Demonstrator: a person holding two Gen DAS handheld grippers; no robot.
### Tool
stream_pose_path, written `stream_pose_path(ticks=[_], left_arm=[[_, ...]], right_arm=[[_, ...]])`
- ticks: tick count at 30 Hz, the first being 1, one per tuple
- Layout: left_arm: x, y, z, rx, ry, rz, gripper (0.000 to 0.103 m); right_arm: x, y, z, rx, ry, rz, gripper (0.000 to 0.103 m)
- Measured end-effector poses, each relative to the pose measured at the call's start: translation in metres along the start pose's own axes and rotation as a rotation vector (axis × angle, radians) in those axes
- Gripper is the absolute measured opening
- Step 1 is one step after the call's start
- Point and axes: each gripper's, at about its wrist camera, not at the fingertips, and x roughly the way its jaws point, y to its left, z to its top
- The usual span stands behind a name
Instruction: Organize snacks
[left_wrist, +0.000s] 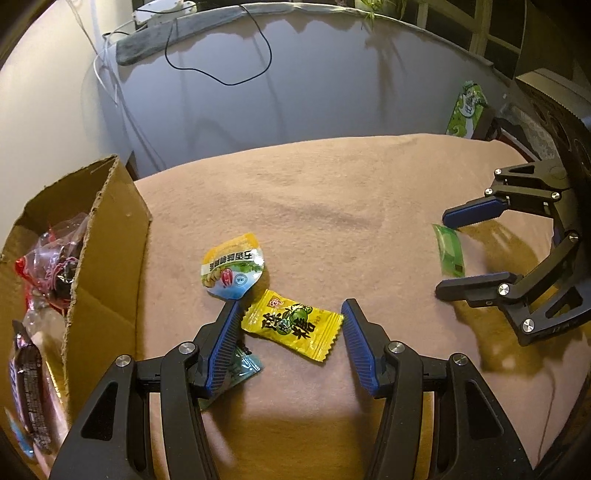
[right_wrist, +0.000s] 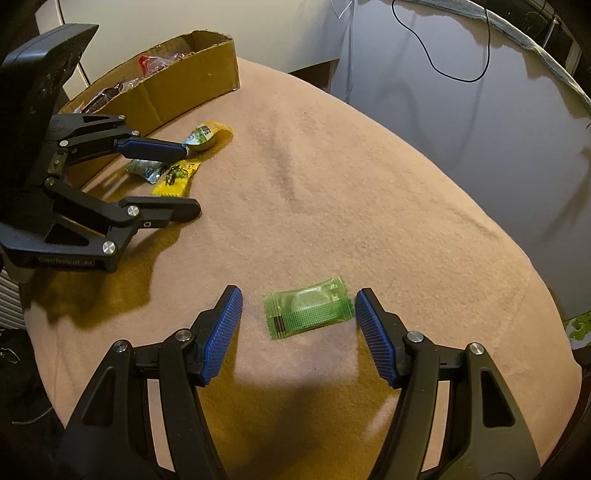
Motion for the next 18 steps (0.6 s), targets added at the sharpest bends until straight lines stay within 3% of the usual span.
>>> stream_pose_path(ticks=[2,7,11,13,18], left_arm=[[0.0003,0.0001,-0.0009,0.001,-0.002,-0.004,0.055],[-0.002,0.0009,-0.0025,0.01,-0.009,-0.023,0.044],[-0.0031,-0.0016,-0.0025,0.009,-0.013,-0.022,0.041],[-0.0047,-0.0012,-0.0025,0.005,-0.017,-0.022,0.033],[-0.0078,-0.0051,-0.0033,0.015,-0.02,-0.03,0.031]], right_arm=[[-0.0003,0.0006,0.0,0.001,0.001,0.0,0.065],[-0.0031,-0.0011,0.0004,0.002,0.002,0.004,0.046],[-0.0037,-0.0011,-0.0008,0.014,0.004,0.01,0.039],[-0.0047,-0.0009,-0.0011,0.02,0.003,0.011,0.037],[-0.0077,0.0006,-0.0039,0.023,0.003,0.011,0.029]])
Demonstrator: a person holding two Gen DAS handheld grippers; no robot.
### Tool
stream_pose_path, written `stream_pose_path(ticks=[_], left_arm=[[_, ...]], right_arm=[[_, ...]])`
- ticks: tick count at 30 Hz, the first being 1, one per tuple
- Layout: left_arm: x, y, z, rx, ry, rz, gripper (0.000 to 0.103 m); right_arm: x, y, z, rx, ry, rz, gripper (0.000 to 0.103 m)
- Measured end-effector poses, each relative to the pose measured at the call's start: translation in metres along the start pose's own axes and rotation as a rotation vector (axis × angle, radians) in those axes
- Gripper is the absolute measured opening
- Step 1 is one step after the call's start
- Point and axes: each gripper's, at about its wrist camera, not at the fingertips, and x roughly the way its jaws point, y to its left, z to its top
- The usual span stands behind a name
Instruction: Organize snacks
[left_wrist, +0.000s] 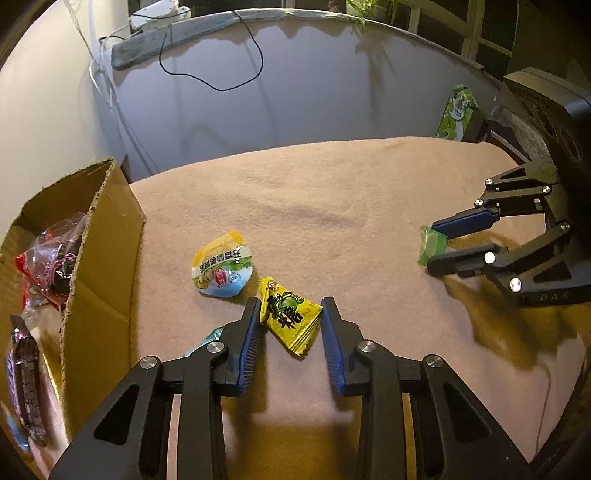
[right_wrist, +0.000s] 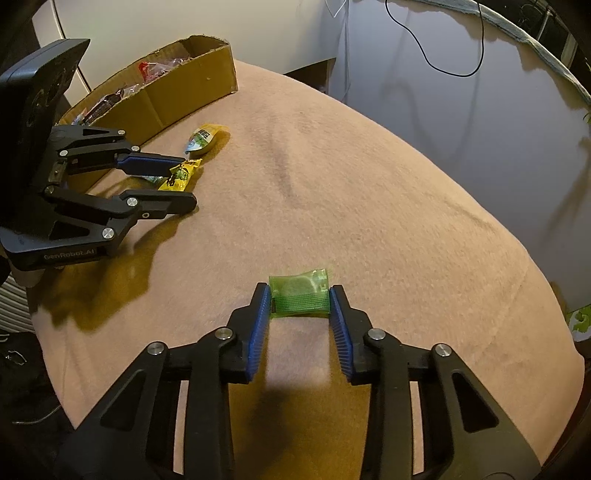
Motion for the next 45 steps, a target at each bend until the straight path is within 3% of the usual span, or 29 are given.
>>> stream_pose_path(ticks=[7,15,23,31,45], left_arm=[[-0.014,-0.001,0.003,-0.025,-0.037,-0.025,0.03],[-0.03,0.0,0.002,-0.022,-0.068,-0.03,0.03],[-0.045,0.0,-0.006,-0.034,-0.105,-0.031,0.03],[-0.066,0.007,-0.014,-0.048,-0.15,-0.026,0.03],[-0.125,0.068,-0.036,-0.154,-0.241,0.06,0.03]], right_arm=[[-0.005,-0.001,-0.003,0.016,-0.016,-0.002,0.018],[-0.007,0.0,-0.003,0.015,-0.012,-0.013,0.015],[-0.021,-0.001,-0.004,0.028,-0.049,0.032,0.008],[-0.037,0.01,-0.002,0.018,-0.067,-0.004,0.007],[-0.076,0.068,0.056,-0.077,-0.177,0.02,0.007]])
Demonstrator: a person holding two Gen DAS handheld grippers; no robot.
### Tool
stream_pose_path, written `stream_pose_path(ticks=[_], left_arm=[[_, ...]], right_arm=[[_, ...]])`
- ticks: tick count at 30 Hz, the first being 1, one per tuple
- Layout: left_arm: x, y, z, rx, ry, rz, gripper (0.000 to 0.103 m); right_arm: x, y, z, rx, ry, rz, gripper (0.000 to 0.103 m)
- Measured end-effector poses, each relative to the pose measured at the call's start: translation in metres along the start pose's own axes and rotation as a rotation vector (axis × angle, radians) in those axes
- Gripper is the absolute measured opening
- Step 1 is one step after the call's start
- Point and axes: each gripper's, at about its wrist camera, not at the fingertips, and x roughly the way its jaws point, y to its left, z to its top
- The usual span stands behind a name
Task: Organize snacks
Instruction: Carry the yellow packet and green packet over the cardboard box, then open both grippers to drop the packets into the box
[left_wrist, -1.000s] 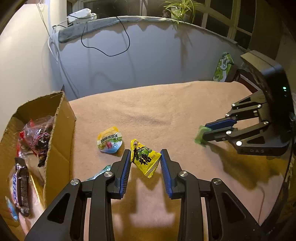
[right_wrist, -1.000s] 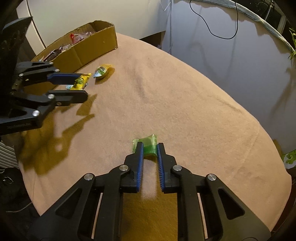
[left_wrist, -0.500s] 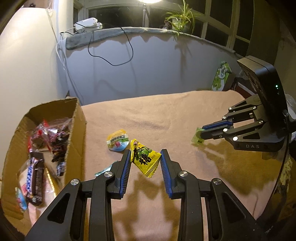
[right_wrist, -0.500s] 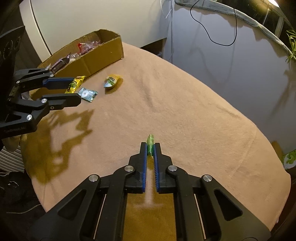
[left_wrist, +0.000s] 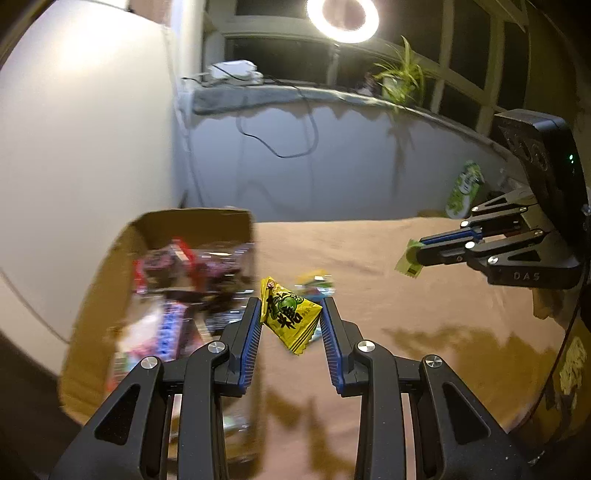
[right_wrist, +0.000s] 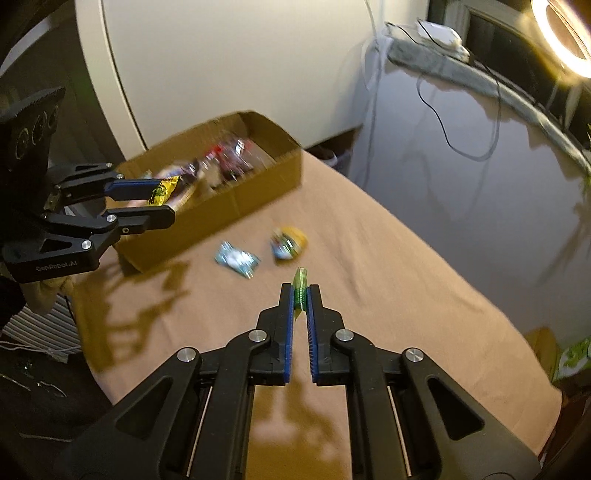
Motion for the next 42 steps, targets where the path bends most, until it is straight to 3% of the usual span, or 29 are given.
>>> stream_pose_path(ticks=[9,17,42], left_arm=[[-0.017,0.053,-0.006,-0.064,-0.01,0.086,0.03],[-0.015,0.083,-0.01,-0.09,0.009,0.126,0.03],[-0.006,0.096,-0.014,-0.097,0.034,0.167,0.034]], right_arm=[[0.011,0.034,0.059,-0.057,-0.057,0.059,0.007],[0.039,0.058,0.092,-0.091,-0.052,0.122,0.007],[0.087,0.089,0.115,-0.118,0.008,0.214,0.007]])
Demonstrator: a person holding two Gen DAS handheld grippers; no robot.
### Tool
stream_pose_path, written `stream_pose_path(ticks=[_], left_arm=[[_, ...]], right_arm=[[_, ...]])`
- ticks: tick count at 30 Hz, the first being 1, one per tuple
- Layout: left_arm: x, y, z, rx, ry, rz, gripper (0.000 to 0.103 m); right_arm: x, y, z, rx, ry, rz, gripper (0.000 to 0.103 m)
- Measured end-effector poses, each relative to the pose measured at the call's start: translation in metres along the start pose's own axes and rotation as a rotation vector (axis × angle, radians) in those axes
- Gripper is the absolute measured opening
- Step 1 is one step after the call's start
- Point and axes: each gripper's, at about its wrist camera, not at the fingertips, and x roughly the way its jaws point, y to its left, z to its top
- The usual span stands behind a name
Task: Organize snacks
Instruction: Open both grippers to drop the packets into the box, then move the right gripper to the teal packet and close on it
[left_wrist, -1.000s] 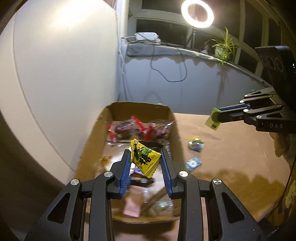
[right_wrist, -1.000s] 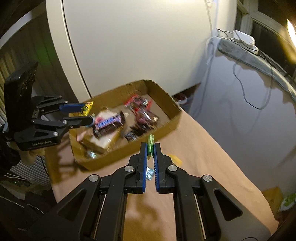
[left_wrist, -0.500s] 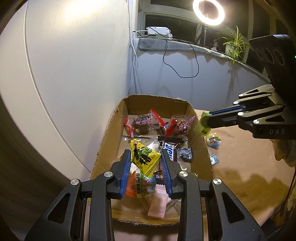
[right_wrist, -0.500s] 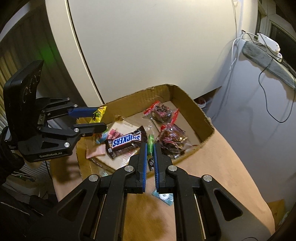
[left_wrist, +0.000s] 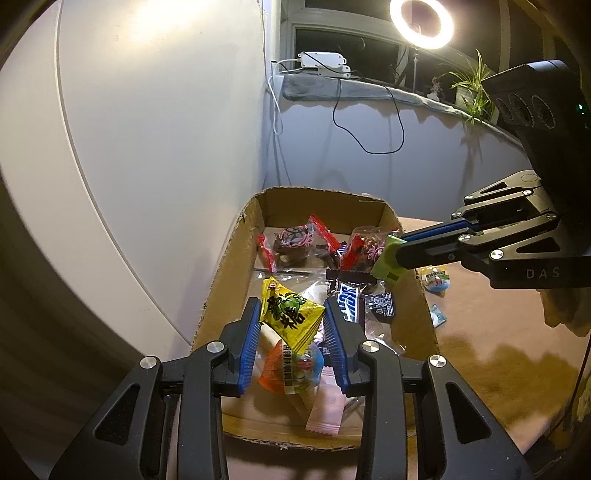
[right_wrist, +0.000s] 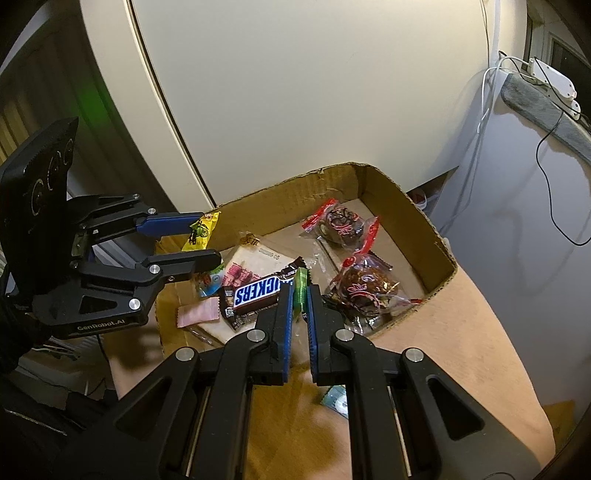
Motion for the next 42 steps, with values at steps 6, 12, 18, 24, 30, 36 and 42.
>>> stream_pose_path(ticks=[6,12,18,24,30,36,42], left_arm=[[-0.001,0.0,0.0,-0.003,-0.001,0.01,0.041],[-0.002,0.0,0.0,-0.003,0.001,0.019,0.047],[-0.004,-0.001,0.001,-0.007,-0.005,0.028,0.054],[-0.008,-0.006,0.001,0.001,-0.012,0.034,0.055],[-0.014,-0.019,0.003,0.011,-0.02,0.028,0.055],[-0.017,-0.045,0.002,0.029,-0.018,0.0,0.055],[-0.015,-0.073,0.001,0.052,-0.01,-0.039,0.055]], right_arm=[[0.005,0.004,0.004,-0.002,0.003,-0.007,0.009],[0.004,0.006,0.005,-0.001,-0.003,-0.018,0.032],[0.001,0.002,0.005,0.016,-0.015,-0.018,0.048],[-0.007,-0.003,0.0,0.023,-0.029,-0.037,0.062],[-0.021,-0.01,-0.008,0.022,-0.04,-0.056,0.067],[-0.04,-0.037,-0.028,0.052,-0.041,-0.093,0.07],[-0.054,-0.071,-0.055,0.098,-0.025,-0.131,0.07]])
